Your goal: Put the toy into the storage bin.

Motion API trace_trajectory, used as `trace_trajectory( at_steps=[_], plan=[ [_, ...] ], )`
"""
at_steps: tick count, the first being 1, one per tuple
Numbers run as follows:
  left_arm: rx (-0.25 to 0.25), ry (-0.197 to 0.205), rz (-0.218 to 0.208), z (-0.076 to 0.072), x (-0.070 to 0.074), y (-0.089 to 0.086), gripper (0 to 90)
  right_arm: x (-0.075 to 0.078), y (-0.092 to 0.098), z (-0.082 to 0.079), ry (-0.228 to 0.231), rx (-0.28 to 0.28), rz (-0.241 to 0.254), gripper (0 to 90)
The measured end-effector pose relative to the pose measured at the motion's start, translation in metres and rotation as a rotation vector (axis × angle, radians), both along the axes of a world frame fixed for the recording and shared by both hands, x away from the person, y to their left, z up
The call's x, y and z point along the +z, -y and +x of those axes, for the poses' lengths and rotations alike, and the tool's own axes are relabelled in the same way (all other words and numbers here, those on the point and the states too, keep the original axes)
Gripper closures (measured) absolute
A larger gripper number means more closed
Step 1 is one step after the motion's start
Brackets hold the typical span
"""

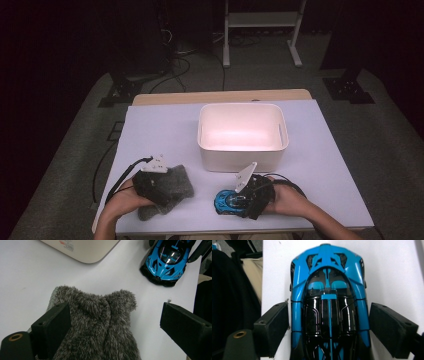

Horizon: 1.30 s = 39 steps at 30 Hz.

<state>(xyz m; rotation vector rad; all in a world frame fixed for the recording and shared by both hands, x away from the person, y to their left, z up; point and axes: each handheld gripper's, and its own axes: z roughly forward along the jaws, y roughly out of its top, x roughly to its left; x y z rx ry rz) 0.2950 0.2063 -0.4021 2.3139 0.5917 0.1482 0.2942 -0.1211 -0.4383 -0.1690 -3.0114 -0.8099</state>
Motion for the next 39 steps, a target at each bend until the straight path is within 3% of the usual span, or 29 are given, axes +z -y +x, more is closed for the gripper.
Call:
trace_trajectory(
  at_steps=[6,11,18,34,39],
  plan=[
    [-0.007,-0.003,-0.002,-0.001,0.000,0.001,9.3,-0.003,-0.002,-0.001,0.009,-0.008,-0.008,16.3],
    [-0.007,-0.006,0.001,0.000,-0.001,0.001,9.3,-0.002,-0.005,-0.004,0.045,-0.005,-0.047,18.4],
    [-0.003,-0.005,-0.004,-0.001,0.000,0.000,9.3,0.000,-0.007,-0.007,0.052,0.000,-0.064,24.7],
    [0.002,-0.004,-0.009,-0.001,0.000,-0.003,9.3,0.005,-0.004,-0.002,0.005,0.023,-0.025,27.0],
    [-0.002,-0.006,-0.010,0.000,-0.001,-0.003,9.3,0.009,-0.004,-0.002,0.003,0.034,-0.042,27.1]
  ],
)
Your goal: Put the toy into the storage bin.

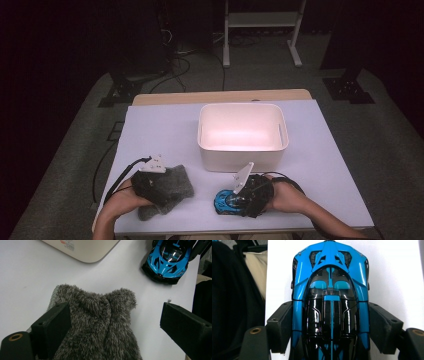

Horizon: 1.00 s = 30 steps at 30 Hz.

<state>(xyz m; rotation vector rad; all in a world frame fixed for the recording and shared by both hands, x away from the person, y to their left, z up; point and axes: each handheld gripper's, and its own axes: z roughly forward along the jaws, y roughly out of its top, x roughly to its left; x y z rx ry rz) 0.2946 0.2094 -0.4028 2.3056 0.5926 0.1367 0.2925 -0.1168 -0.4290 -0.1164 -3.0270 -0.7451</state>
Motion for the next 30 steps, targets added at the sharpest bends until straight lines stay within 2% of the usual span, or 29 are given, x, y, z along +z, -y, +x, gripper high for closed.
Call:
trace_trajectory(
  at_steps=[7,21,30],
  plan=[
    [0.003,-0.003,-0.005,0.001,-0.002,-0.001,9.3,0.009,0.005,0.004,-0.026,-0.004,0.039,27.1],
    [0.003,-0.006,-0.010,0.002,-0.002,-0.001,9.3,0.060,0.012,0.005,-0.044,0.015,0.110,27.1],
    [0.013,-0.007,-0.009,0.001,-0.002,-0.005,9.3,0.097,0.013,0.005,-0.026,0.037,0.130,27.1]
  ],
)
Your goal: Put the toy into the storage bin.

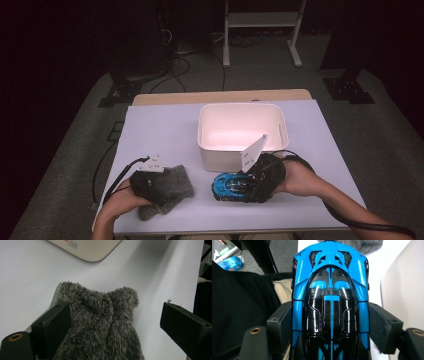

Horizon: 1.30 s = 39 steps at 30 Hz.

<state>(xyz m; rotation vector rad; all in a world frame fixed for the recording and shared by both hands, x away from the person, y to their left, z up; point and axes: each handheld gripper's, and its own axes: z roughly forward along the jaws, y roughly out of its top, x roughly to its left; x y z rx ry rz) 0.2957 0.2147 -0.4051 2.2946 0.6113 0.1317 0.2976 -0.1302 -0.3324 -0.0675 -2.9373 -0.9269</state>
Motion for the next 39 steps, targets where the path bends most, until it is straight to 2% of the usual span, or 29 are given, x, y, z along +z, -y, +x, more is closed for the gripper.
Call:
trace_trajectory(
  at_steps=[9,13,24,26,39],
  plan=[
    [0.000,-0.003,-0.010,0.004,-0.001,0.000,9.3,0.039,0.003,0.004,0.026,-0.006,-0.006,27.1],
    [0.006,-0.008,-0.013,0.006,-0.003,-0.001,9.3,0.056,0.004,0.011,0.042,-0.004,0.004,27.1],
    [0.015,-0.021,-0.013,0.004,-0.006,-0.006,9.3,0.096,0.004,0.026,0.089,-0.015,-0.008,27.1],
    [0.019,-0.021,-0.014,0.003,-0.006,-0.007,9.3,0.101,0.005,0.030,0.079,-0.022,0.000,27.1],
    [0.021,-0.026,-0.011,0.002,-0.009,-0.008,9.3,0.125,0.009,0.065,0.106,-0.069,-0.016,27.1]
  ],
)
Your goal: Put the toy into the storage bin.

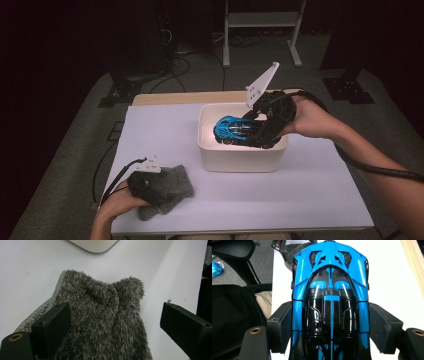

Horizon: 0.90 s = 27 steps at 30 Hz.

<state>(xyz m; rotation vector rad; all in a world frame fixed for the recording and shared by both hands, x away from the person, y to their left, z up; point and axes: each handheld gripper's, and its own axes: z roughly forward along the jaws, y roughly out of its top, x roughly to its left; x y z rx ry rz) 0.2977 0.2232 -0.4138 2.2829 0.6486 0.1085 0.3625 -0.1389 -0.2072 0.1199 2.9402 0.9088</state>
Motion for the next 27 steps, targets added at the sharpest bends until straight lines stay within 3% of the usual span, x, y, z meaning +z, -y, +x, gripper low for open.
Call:
trace_trajectory(
  at_steps=[12,27],
  plan=[
    [-0.003,-0.004,0.004,0.000,-0.001,-0.001,9.2,0.001,-0.005,0.028,-0.001,-0.017,-0.032,27.1],
    [-0.010,-0.009,0.016,0.000,-0.003,0.000,9.2,-0.021,-0.011,0.055,-0.032,-0.042,-0.053,27.1]
  ],
)
